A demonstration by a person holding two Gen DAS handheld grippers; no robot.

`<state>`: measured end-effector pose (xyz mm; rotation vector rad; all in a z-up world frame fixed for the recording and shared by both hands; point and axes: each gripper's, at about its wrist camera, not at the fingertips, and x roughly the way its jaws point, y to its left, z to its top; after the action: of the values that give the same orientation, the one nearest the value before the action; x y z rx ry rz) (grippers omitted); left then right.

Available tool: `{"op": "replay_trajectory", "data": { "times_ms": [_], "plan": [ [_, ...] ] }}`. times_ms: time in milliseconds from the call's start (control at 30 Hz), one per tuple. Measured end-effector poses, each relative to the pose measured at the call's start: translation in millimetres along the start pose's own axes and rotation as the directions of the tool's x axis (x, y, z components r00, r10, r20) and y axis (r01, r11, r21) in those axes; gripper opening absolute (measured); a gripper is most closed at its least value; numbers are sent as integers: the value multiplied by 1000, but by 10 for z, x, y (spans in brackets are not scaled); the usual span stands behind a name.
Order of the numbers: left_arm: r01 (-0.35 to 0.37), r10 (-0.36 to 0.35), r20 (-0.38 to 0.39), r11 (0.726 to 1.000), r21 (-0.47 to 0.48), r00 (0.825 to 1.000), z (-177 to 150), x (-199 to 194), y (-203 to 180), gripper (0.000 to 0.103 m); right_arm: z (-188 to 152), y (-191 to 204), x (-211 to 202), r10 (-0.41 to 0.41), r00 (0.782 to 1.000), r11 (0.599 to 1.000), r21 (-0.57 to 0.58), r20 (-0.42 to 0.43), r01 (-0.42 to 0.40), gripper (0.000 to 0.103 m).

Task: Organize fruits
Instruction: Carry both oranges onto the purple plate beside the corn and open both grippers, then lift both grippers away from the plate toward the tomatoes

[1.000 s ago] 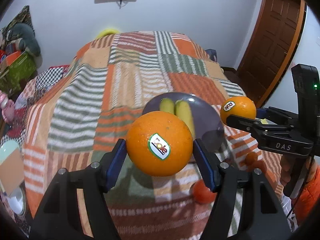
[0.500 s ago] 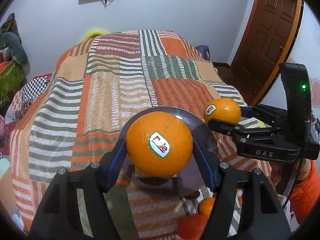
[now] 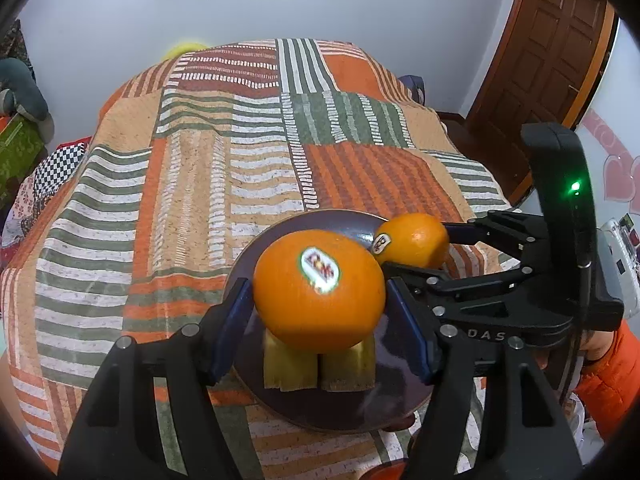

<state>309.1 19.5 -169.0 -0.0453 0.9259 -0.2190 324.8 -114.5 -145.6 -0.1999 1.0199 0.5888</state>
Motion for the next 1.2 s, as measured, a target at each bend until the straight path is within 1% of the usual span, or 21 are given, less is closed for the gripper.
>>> {"op": "replay_trajectory", "data": {
  "times_ms": [67, 133, 233, 300, 367, 400, 467, 633, 767, 900, 933, 1000, 1100, 1200],
  "plan": [
    [1, -1, 1, 1000, 4, 1000, 2, 15, -8, 67, -11, 9, 32, 0, 1000, 1000, -10, -13, 0, 62],
    [-1, 1, 1, 1000, 9, 1000, 7, 17, -32, 67, -24, 30, 19, -8, 1000, 1000, -25, -9, 8, 63],
    [13, -14, 22, 1000, 16, 1000, 18, -24, -68, 63, -32, 21, 7, -5, 1000, 1000, -26, -18, 5, 63],
    [16, -17, 39, 1000, 23, 999, 35, -72, -90, 58, -54, 10, -43, 3, 1000, 1000, -21, -18, -4, 66],
    [18, -19, 52, 999, 36, 998, 54, -117, -118, 53, -69, -2, -98, 4, 1000, 1000, -15, -7, -4, 75],
    [15, -17, 56, 999, 45, 998, 58, -131, -129, 50, -87, -8, -144, 2, 1000, 1000, -12, 4, -2, 77],
    [-3, 0, 56, 998, 55, 998, 70, -131, -148, 50, -110, -17, -208, -3, 1000, 1000, -7, 17, 3, 81],
    [-36, 32, 51, 997, 70, 998, 74, -85, -159, 50, -209, -64, -345, -15, 999, 1000, 15, 37, 14, 81],
    [-60, 56, 66, 995, 73, 996, 64, -54, -185, 52, -284, -107, -422, -22, 999, 999, 40, 47, 20, 81],
    [-65, 61, 55, 995, 73, 997, 68, -45, -195, 54, -336, -130, -504, -38, 997, 998, 56, 65, 34, 81],
    [-65, 61, 45, 995, 71, 997, 67, -33, -194, 58, -346, -134, -530, -40, 997, 998, 60, 70, 36, 81],
    [-62, 61, 19, 997, 55, 998, 57, -5, -172, 63, -361, -134, -589, -46, 995, 997, 69, 84, 41, 81],
    [-67, 67, 15, 997, 42, 998, 27, -38, -147, 63, -385, -140, -694, -56, 992, 995, 83, 110, 47, 81],
    [-66, 65, 32, 997, 31, 997, -21, -162, -127, 63, -422, -131, -817, -67, 989, 994, 95, 135, 54, 81]
  ]
}}
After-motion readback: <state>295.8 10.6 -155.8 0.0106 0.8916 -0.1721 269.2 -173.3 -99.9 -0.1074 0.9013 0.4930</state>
